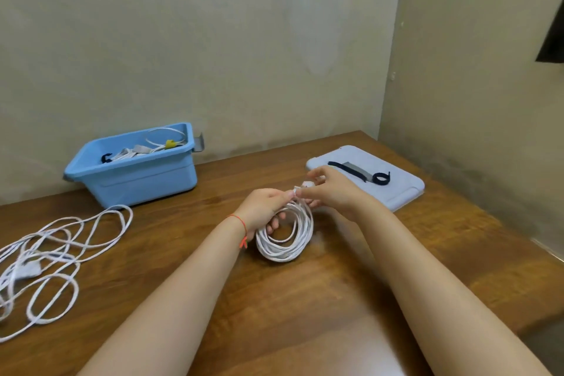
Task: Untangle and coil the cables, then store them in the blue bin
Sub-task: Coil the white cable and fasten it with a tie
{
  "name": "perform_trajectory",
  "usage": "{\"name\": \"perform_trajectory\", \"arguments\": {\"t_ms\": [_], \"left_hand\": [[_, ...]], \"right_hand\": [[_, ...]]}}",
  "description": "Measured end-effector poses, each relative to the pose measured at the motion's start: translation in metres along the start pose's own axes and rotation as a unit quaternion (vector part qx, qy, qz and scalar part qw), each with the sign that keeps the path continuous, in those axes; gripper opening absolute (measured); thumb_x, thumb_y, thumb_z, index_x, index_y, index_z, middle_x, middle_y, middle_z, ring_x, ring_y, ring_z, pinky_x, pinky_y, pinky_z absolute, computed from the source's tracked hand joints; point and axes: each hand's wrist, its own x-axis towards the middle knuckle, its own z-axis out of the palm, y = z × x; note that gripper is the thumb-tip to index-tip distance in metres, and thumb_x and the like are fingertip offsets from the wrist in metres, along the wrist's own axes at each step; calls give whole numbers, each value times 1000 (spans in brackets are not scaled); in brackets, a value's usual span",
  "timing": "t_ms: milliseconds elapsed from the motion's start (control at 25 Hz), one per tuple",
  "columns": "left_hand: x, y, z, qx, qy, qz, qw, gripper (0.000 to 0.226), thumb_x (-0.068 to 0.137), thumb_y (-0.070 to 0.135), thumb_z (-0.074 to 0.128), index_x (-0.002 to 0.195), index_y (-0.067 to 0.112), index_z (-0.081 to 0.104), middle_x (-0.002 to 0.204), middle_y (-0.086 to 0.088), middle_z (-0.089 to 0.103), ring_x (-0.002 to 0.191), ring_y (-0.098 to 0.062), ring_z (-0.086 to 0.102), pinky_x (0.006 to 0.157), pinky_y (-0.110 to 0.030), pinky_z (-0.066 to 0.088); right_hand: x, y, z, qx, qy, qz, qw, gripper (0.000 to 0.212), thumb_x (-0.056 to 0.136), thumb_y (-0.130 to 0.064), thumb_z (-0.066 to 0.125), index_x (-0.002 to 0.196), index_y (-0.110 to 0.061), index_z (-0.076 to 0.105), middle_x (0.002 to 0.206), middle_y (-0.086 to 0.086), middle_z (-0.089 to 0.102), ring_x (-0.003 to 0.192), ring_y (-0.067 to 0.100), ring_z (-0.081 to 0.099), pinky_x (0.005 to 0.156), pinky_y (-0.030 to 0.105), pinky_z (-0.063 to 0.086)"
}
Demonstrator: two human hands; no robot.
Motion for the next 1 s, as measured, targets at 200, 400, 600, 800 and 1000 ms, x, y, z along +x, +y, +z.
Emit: {"name": "perform_trajectory", "arguments": {"t_ms": [200, 400, 600, 800, 1000], "left_hand": [[25, 4, 17, 33, 14, -50, 998, 34, 97, 42, 59, 75, 18, 64, 63, 0, 50, 44, -10, 37, 41, -20, 33], [29, 4, 16, 19, -2, -70, 997, 33, 97, 41, 60, 89, 11, 67, 63, 0, 50, 43, -10, 35, 40, -20, 32], [34, 0, 13, -1, -5, -70, 998, 37, 96, 40, 61, 105, 5, 71, 63, 0, 50, 43, -10, 35, 39, -20, 32], [30, -4, 13, -20, 28, -63, 997, 33, 96, 42, 62, 77, 14, 63, 61, 0, 48, 43, -10, 35, 41, -19, 32], [7, -12, -1, -31, 50, -71, 996, 32, 95, 44, 61, 84, 15, 68, 63, 0, 48, 45, -11, 35, 44, -21, 33]], "right_hand": [[40, 12, -43, -328, 191, -22, 925, 30, 93, -11, 46, 117, -10, 64, 116, 12, 63, 106, 29, 57, 83, 35, 50], [62, 30, -53, -473, 183, 53, 860, 27, 95, -2, 37, 109, -9, 59, 125, 13, 51, 119, 31, 42, 98, 40, 35], [66, 26, -39, -441, 231, -17, 867, 15, 92, 3, 43, 93, -12, 48, 112, 14, 57, 107, 30, 47, 83, 36, 39], [52, 4, -10, -337, 77, 53, 937, 36, 97, -11, 48, 134, -8, 48, 119, 14, 62, 104, 28, 60, 84, 35, 51], [21, -13, 9, -359, -99, 68, 925, 41, 99, -31, 52, 139, -22, 46, 101, 2, 60, 80, 17, 60, 58, 28, 50]]}}
